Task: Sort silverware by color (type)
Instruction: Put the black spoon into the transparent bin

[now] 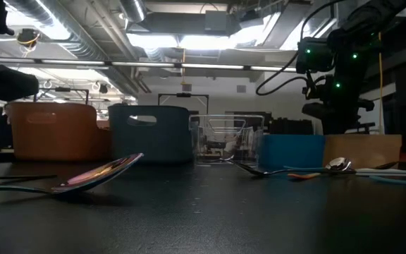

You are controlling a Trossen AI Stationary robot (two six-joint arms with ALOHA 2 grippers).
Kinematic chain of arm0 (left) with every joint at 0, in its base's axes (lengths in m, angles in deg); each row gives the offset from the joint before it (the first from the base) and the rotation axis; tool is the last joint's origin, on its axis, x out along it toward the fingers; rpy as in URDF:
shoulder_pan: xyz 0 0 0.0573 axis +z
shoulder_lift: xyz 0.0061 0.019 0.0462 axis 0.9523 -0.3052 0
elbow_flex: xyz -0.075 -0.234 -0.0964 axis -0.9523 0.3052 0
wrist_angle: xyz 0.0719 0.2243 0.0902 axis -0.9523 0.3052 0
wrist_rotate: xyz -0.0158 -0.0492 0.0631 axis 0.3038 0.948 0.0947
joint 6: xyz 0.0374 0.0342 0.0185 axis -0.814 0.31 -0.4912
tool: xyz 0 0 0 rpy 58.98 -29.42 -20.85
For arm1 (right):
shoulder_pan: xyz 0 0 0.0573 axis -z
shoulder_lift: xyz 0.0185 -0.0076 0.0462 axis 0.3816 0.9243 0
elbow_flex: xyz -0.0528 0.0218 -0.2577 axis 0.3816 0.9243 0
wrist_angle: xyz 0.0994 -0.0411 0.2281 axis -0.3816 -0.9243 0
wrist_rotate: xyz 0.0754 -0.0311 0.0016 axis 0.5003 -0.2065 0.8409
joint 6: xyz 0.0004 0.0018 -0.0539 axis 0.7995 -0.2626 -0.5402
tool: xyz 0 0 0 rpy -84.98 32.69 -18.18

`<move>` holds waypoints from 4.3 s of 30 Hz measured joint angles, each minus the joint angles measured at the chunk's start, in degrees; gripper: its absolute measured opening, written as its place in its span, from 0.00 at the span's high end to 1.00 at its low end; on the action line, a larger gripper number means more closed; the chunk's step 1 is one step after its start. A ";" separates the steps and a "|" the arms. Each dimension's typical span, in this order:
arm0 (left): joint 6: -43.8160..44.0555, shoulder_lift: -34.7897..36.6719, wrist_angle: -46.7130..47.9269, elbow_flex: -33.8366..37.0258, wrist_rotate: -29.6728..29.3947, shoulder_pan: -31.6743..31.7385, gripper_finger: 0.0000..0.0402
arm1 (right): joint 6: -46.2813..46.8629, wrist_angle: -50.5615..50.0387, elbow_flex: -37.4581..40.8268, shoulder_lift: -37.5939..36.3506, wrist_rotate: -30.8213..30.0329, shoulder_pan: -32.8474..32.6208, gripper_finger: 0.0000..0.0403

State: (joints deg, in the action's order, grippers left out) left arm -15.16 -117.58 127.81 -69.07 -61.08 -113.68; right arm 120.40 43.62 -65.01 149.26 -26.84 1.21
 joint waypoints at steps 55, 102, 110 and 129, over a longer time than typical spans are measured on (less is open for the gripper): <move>-23.54 0.61 -4.21 -12.92 -21.01 15.00 0.99 | -0.59 -0.41 0.00 -6.53 -0.11 0.01 0.78; -19.47 -14.92 -47.45 -19.92 -10.32 62.16 0.99 | -0.63 18.05 -0.02 -14.05 -3.23 -19.21 0.78; -19.47 -19.09 -47.36 -19.92 -10.34 62.84 0.97 | -0.63 18.01 -0.02 -14.05 -3.23 -19.15 0.78; -19.37 -19.56 -46.31 -19.97 -11.01 62.82 0.94 | -0.63 17.93 -0.02 -14.03 -3.26 -19.12 0.78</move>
State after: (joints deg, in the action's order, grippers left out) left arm -34.52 -137.14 81.50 -89.04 -72.09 -50.86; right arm 119.76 61.55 -65.03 135.23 -30.10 -17.92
